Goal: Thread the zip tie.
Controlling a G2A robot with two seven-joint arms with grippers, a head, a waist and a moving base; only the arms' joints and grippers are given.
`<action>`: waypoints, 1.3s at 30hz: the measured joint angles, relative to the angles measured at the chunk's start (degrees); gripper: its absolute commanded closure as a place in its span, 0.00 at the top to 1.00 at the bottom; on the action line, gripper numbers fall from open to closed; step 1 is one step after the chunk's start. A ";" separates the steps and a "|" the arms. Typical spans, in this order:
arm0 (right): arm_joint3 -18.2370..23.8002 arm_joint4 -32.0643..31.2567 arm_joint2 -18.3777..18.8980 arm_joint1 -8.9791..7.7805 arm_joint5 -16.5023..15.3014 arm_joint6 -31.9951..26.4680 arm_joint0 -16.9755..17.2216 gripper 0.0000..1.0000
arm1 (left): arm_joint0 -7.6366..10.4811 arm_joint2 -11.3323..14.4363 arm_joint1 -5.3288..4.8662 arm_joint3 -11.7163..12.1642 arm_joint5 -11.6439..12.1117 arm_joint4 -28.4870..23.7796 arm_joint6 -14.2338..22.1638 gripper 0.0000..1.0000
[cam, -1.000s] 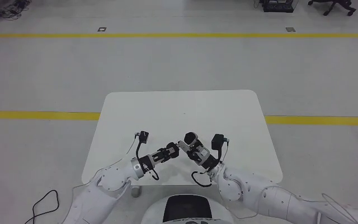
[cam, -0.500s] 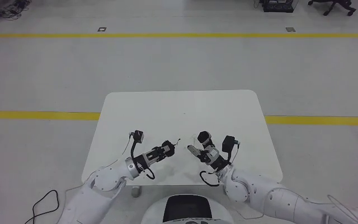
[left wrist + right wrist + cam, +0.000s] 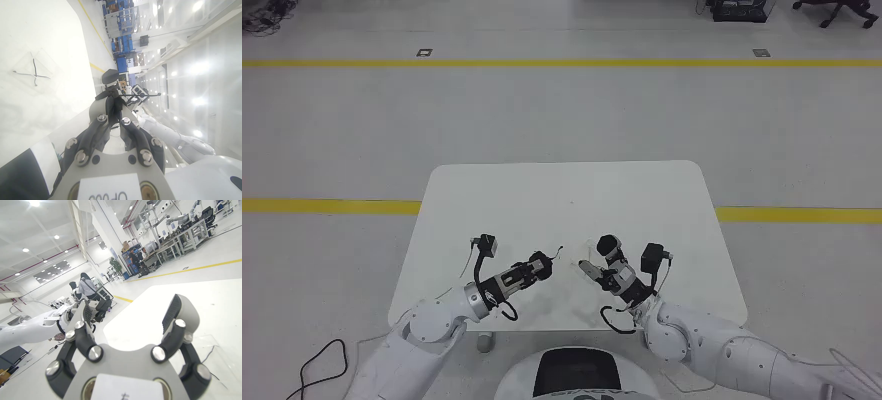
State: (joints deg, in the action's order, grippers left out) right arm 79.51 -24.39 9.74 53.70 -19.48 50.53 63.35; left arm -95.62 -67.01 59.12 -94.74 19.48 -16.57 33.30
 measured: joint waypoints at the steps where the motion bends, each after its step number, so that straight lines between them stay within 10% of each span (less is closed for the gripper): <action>1: 0.00 0.00 0.00 0.00 0.00 0.00 0.00 1.00 | 0.00 0.00 0.00 0.00 0.00 0.00 0.00 0.00; 19: 0.00 0.00 0.00 0.00 0.00 0.00 0.00 1.00 | 3.64 1.41 0.35 1.90 -0.66 -8.20 5.14 0.00; 30: 0.00 0.00 0.00 0.00 0.00 0.00 0.00 1.00 | 8.08 3.48 0.97 8.39 0.01 -18.88 15.35 0.00; 39: 0.55 0.57 0.22 0.02 0.00 -0.37 0.30 1.00 | 8.01 3.66 1.09 7.82 -0.09 -20.21 15.38 0.00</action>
State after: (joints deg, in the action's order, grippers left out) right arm 80.06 -23.82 9.96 53.72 -19.48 50.16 63.64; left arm -87.61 -63.35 60.21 -86.92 19.39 -36.78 48.68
